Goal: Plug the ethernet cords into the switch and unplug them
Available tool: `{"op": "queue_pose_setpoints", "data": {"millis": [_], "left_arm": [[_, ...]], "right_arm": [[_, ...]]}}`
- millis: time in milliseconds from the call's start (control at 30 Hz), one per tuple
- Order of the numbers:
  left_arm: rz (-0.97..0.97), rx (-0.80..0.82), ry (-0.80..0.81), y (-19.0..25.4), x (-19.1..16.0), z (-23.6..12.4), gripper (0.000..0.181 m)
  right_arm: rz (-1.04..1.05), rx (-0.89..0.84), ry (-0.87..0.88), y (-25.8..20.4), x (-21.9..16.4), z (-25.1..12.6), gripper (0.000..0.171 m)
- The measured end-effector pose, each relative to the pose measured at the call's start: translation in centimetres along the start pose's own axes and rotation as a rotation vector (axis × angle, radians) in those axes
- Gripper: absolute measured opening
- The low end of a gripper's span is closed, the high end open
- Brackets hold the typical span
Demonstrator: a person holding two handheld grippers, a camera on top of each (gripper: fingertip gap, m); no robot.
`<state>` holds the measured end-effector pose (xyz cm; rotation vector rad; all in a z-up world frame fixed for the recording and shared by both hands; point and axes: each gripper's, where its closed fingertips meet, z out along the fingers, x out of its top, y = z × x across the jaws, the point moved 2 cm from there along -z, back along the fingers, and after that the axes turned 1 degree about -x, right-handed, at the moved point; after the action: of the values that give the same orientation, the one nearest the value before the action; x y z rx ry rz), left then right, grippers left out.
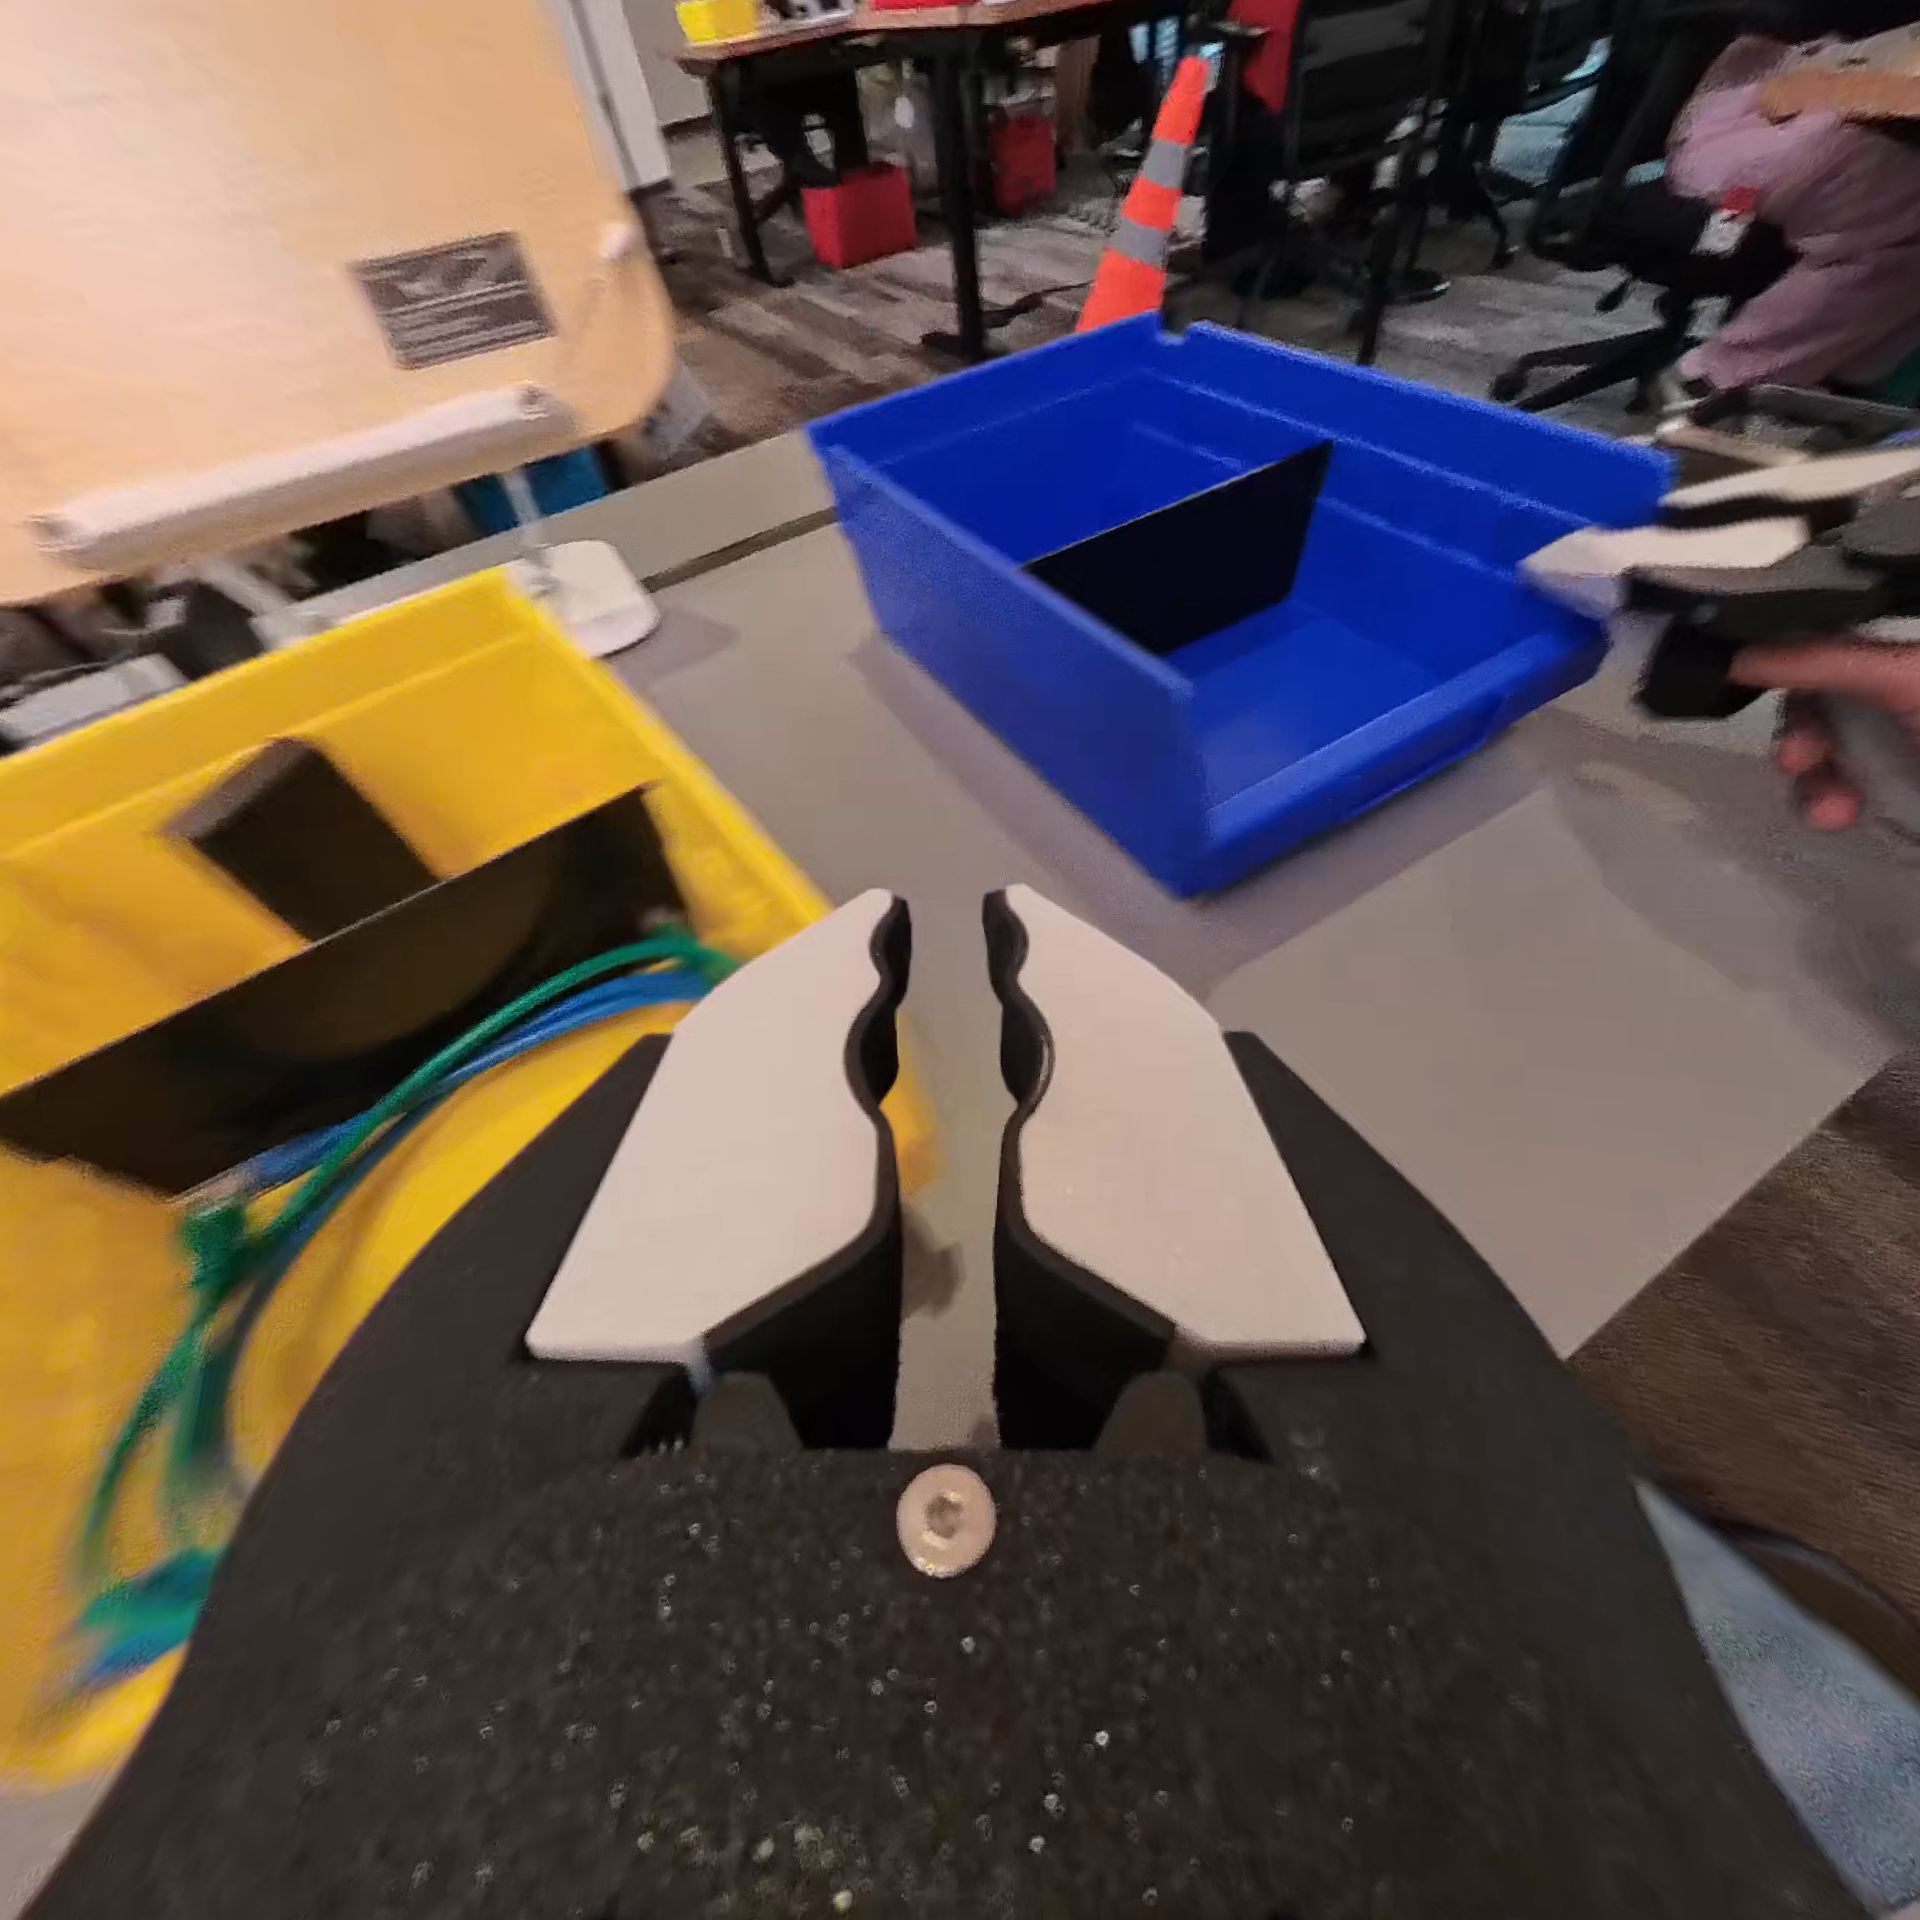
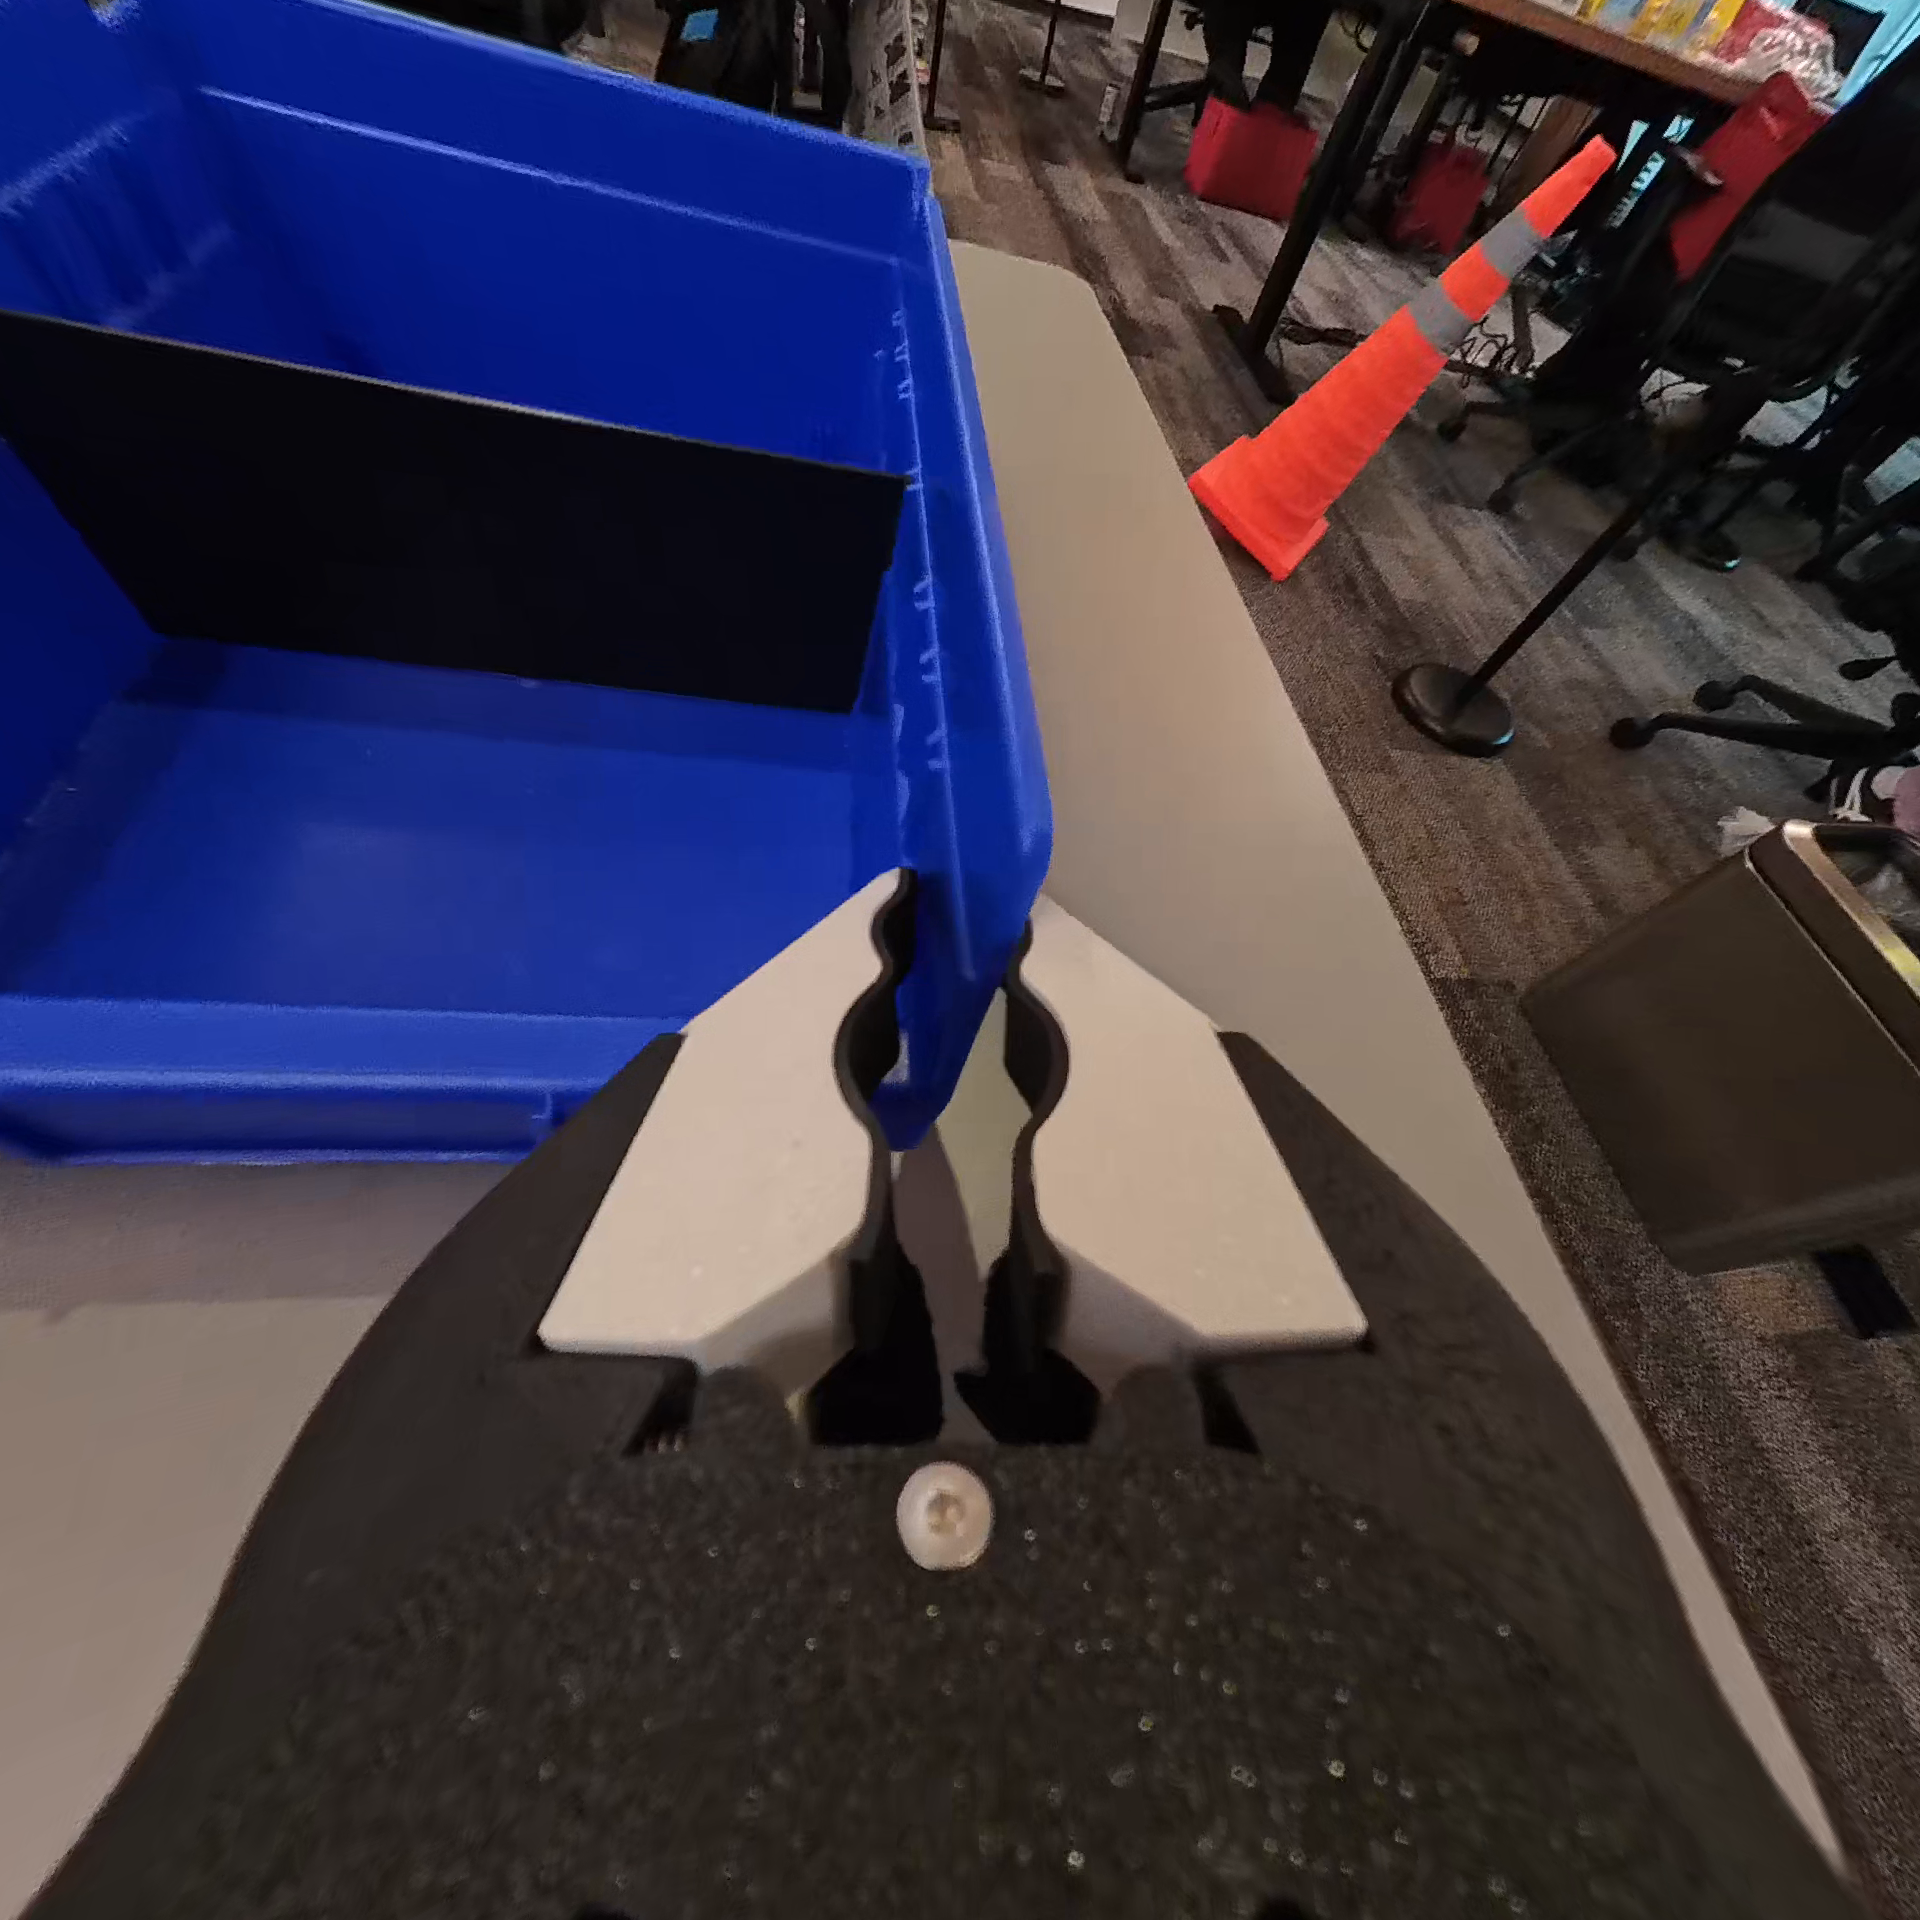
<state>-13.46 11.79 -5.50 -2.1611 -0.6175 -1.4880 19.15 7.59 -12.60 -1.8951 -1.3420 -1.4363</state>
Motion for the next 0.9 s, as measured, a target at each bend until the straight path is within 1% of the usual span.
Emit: {"op": "queue_pose_setpoints", "data": {"millis": [33,167,200,233,300,333,367,433,500,567,600,633,667,700,733,767,800,867,900], "left_arm": [[0.005,0.035,-0.008,-1.8,-0.4,-1.4,0.015],[-0.045,0.196,-0.046,-9.5,-3.9,-6.7,0.018],[-0.073,0.248,-0.041,-11.6,-5.0,-7.9,0.018],[-0.111,0.293,-0.036,-13.5,-6.3,-8.9,0.018],[-0.194,0.348,-0.044,-16.7,-9.0,-10.0,0.020],[-0.217,0.351,-0.055,-17.8,-10.0,-10.0,0.022],[-0.228,0.327,-0.053,-18.6,-10.6,-9.8,0.036],[-0.292,0.283,-0.050,-19.3,-11.0,-9.5,0.039],[-0.345,0.238,-0.053,-19.3,-11.2,-9.0,0.037],[-0.332,0.235,-0.057,-19.3,-11.4,-8.5,0.037],[-0.310,0.237,-0.060,-19.2,-11.4,-8.2,0.035],[-0.286,0.240,-0.067,-19.2,-11.4,-7.9,0.032],[-0.266,0.240,-0.075,-19.1,-11.5,-7.5,0.028],[-0.254,0.234,-0.073,-18.9,-11.5,-7.1,0.020],[-0.249,0.223,-0.066,-18.7,-11.4,-6.7,0.009],[-0.248,0.239,-0.062,-18.7,-11.4,-6.4,0.008],[-0.233,0.257,-0.068,-18.9,-11.3,-6.1,0.007],[-0.155,0.310,-0.100,-19.6,-11.3,-5.9,0.005],[-0.141,0.329,-0.081,-20.2,-11.0,-6.0,0.005]], "right_arm": [[-0.009,-0.020,0.006,0.2,0.4,-0.2,0.015],[0.001,-0.106,0.108,0.5,3.7,-2.9,0.022],[0.032,-0.085,0.145,-0.3,4.9,-3.9,0.022],[0.059,-0.028,0.179,-1.9,6.1,-5.0,0.023],[0.100,0.124,0.228,-6.8,8.4,-7.1,0.029],[0.123,0.213,0.249,-9.9,9.2,-8.3,0.029],[0.139,0.315,0.260,-13.6,9.7,-9.4,0.030],[0.160,0.490,0.267,-20.9,9.5,-11.6,0.033],[0.142,0.583,0.252,-26.9,7.9,-12.8,0.033],[0.096,0.567,0.197,-30.5,5.6,-12.2,0.032],[0.080,0.549,0.164,-31.7,4.8,-11.6,0.032],[0.089,0.507,0.131,-32.2,4.2,-10.7,0.029],[0.103,0.483,0.110,-32.6,4.1,-10.0,0.028],[0.117,0.475,0.103,-33.0,4.2,-9.6,0.026],[0.119,0.434,0.101,-32.9,4.3,-9.0,0.019],[0.111,0.371,0.100,-32.5,4.4,-8.5,0.007],[0.083,0.327,0.106,-32.4,4.5,-8.1,0.004],[0.043,0.286,0.121,-32.7,4.9,-8.2,0.003],[0.054,0.268,0.123,-33.1,5.3,-8.4,0.003]]}}
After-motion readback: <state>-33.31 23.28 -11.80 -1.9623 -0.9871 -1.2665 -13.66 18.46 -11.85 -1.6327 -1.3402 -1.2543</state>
